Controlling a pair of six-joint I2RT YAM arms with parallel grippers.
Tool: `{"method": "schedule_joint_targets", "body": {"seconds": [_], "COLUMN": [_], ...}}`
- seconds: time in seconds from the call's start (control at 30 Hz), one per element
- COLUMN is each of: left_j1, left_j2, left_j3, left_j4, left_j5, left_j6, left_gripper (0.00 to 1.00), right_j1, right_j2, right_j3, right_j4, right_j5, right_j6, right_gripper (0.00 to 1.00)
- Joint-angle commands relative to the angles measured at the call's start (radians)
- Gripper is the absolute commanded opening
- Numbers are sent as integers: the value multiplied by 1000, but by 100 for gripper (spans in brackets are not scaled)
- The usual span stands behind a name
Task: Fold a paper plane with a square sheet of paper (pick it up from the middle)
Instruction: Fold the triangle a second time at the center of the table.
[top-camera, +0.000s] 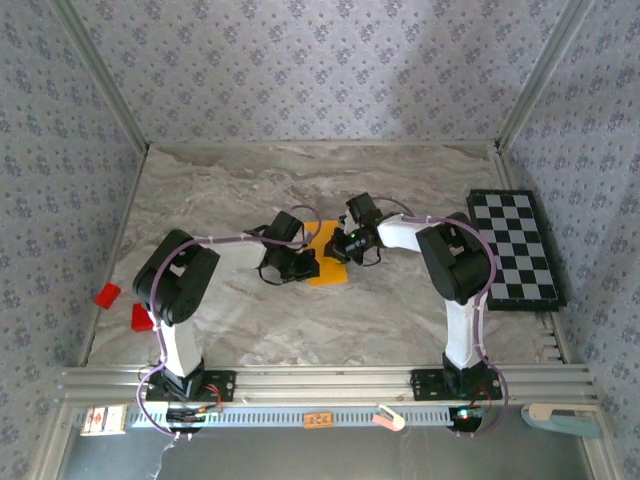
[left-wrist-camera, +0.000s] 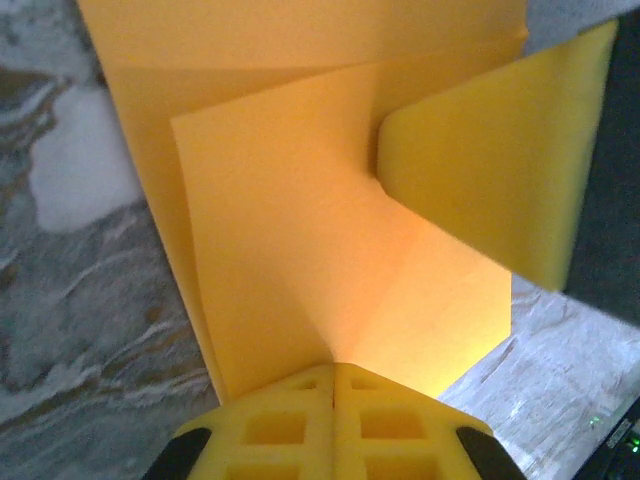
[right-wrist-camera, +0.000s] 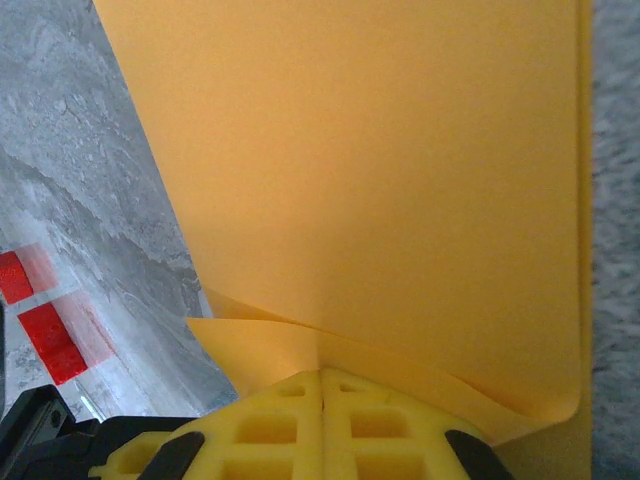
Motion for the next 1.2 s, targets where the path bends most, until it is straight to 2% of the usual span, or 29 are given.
{"method": "schedule_joint_targets", "body": {"seconds": [0.0, 0.27, 0.5, 0.67, 0.8, 0.9, 1.17], "left_j1": [-10, -4, -4, -4, -6, -4, -3], "left_j2": [-35, -155, -232, -169, -100, -45, 22], "left_j3": [-91, -80, -49, -30, -4, 37, 58], "left_j4": [-169, -253, -59, 4, 12, -40, -128], "left_j5": [-18, -93, -79, -98, -64, -36, -77], "left_j6": [65, 113, -10, -80, -104, -69, -38], "left_gripper": [3, 2, 3, 2, 2, 1, 0], "right_j1": [-4, -6, -6, -6, -4, -4, -4], "right_j2": [91, 86, 69, 71, 71, 70, 46], "right_j3": [-52, -55, -55, -49, -47, -43, -43], "right_j4": [-130, -125, -97, -87, -83, -80, -69], "right_j5": [140, 142, 134, 123, 119, 116, 100], "right_j6": [16, 21, 34, 38, 41, 41, 34], "right_gripper": [0, 0, 0, 0, 0, 0, 0]}}
